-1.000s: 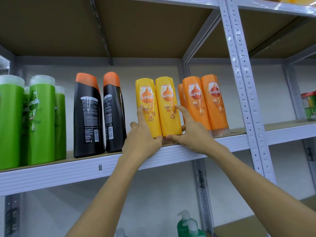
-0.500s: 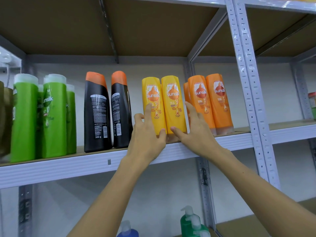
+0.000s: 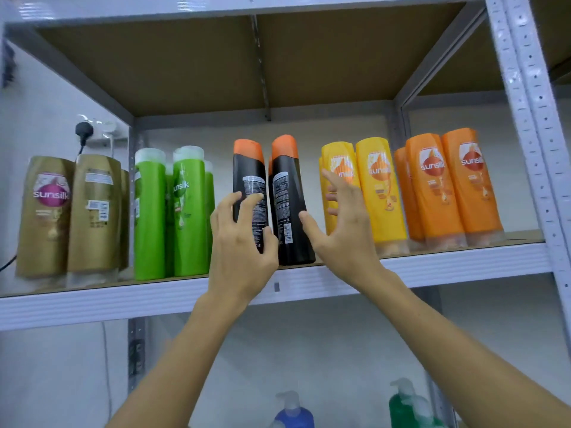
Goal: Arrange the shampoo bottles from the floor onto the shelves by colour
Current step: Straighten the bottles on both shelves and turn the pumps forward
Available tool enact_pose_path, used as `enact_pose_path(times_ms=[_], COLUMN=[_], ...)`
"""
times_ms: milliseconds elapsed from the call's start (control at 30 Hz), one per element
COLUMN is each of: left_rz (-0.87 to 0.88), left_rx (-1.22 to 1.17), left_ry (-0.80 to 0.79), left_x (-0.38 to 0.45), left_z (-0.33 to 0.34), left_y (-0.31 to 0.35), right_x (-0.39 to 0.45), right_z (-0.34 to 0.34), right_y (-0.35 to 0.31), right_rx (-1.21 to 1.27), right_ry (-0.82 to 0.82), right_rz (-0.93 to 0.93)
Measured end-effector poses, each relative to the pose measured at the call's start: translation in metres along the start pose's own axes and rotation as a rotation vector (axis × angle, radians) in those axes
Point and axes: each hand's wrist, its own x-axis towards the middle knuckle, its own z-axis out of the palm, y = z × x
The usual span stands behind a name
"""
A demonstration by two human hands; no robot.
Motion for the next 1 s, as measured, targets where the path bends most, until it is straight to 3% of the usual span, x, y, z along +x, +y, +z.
enact_pose_path(times_ms=[200,400,600,1000], left_rz=[-0.095,-0.108,-0.194,-0.173], left_rx=[-0.061,-0.107,-0.154,-0.138], left_ry=[-0.03,-0.074,-0.075,-0.095], left_x=[0.012,0.005,0.004,0.003], left_z=[0.003,0.011,0.01,0.01], left_y=[-0.028,-0.035,-0.039,-0.035], right_x=[0.004,0.002,-0.002,0.0], right_z=[0.033,0.033,0.035,0.028], right_y=[-0.001,0.006,0.007,-0.003], right_rx=[0.089,0.081,0.011,-0.067], right_ry=[-0.03,-0.219,-0.193,-0.294], right_rz=[0.139,0.215,0.186,0.219])
